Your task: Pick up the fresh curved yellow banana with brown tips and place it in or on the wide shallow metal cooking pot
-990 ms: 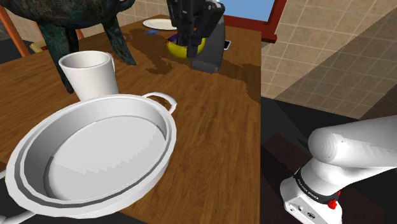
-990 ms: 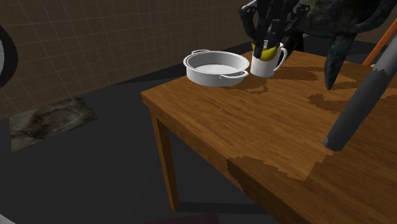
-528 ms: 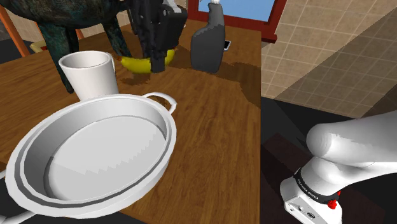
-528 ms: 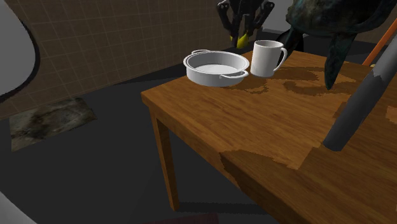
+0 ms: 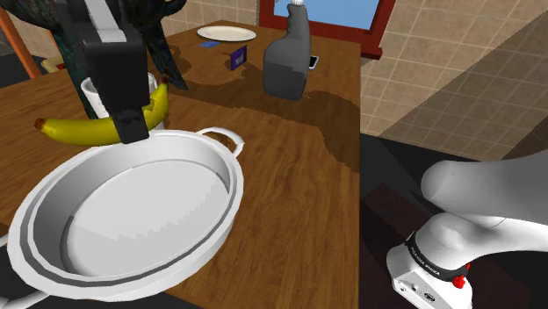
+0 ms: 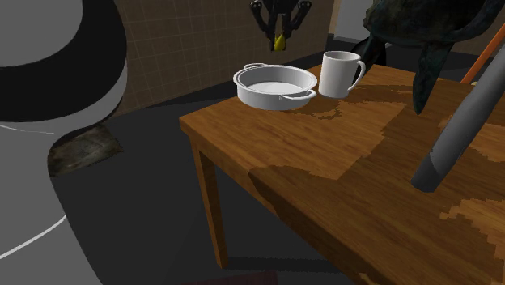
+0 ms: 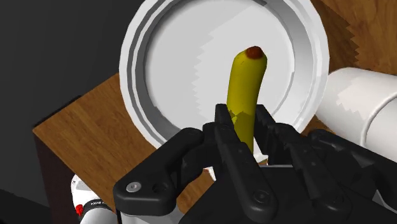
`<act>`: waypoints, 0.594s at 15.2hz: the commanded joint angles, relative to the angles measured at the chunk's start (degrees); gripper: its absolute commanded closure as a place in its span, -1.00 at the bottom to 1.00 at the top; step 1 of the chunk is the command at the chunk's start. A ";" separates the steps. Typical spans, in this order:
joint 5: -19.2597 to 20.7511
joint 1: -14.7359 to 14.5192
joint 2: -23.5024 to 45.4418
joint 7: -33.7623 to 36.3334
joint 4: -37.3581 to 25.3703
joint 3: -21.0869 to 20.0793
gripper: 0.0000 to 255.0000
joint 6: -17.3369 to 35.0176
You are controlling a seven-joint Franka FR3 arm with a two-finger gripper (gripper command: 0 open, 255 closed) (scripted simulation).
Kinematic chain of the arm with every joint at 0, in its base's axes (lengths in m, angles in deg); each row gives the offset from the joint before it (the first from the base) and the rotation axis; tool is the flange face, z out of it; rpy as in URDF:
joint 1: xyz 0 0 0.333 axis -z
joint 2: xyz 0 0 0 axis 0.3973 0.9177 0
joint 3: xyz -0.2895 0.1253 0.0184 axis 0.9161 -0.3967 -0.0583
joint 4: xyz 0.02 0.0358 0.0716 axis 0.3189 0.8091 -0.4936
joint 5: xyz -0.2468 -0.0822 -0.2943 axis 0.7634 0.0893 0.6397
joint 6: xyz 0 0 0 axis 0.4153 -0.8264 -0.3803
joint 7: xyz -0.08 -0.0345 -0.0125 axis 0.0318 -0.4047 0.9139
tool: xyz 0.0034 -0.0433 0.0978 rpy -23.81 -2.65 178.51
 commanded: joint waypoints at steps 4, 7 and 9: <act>0.33 -3.78 -0.37 -0.58 5.82 1.31 1.00 4.19; 0.87 -7.06 -0.25 -1.18 10.24 2.87 1.00 7.06; 1.08 -8.94 -0.26 -1.56 12.92 3.76 1.00 8.85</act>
